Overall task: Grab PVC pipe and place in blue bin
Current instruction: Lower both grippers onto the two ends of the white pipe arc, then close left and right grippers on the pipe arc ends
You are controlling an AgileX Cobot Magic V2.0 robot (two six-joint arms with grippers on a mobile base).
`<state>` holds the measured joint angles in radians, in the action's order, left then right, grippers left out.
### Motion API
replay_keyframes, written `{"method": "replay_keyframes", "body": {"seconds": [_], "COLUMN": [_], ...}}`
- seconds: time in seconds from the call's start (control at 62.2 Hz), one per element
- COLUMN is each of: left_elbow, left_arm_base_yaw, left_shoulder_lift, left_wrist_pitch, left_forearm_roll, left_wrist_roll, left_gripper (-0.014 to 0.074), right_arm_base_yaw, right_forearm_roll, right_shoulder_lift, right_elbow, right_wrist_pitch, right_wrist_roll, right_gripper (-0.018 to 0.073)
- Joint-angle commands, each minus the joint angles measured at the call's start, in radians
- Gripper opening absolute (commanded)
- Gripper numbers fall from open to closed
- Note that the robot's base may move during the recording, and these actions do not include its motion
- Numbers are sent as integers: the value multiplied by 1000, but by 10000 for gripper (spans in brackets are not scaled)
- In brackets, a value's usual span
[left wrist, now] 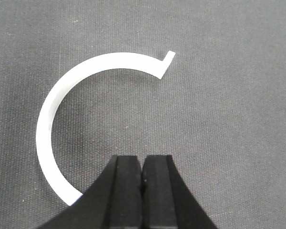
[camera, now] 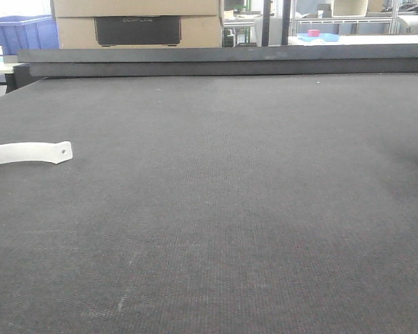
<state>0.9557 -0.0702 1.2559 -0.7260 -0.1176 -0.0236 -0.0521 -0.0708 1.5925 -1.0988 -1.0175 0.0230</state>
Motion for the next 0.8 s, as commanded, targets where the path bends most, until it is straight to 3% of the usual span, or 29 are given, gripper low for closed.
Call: {"method": "replay_keyframes", "body": {"seconds": [0.0, 0.177, 0.257, 0.676, 0.788], "left_elbow": [8, 8, 8, 8, 8], "left_arm_base_yaw": [-2, -2, -2, -2, -2], "left_shoulder_lift": [0, 0, 0, 0, 0], "left_wrist_pitch": [-2, -11, -11, -11, -11], "left_forearm_roll": [-15, -31, -31, -34, -34], "left_wrist_roll": [9, 9, 9, 9, 9], "left_gripper": [-111, -111, -111, -111, -111], "right_arm_base_yaw": [-3, -3, -3, -3, -3], "right_forearm_roll": [-1, -9, -9, -10, -10], "right_shoulder_lift": [11, 40, 59, 142, 141], "right_elbow": [-8, -8, -8, -8, -8], "right_wrist_pitch": [7, 9, 29, 65, 59], "right_wrist_roll": [2, 2, 2, 2, 2], "right_gripper": [-102, 177, 244, 243, 123]}}
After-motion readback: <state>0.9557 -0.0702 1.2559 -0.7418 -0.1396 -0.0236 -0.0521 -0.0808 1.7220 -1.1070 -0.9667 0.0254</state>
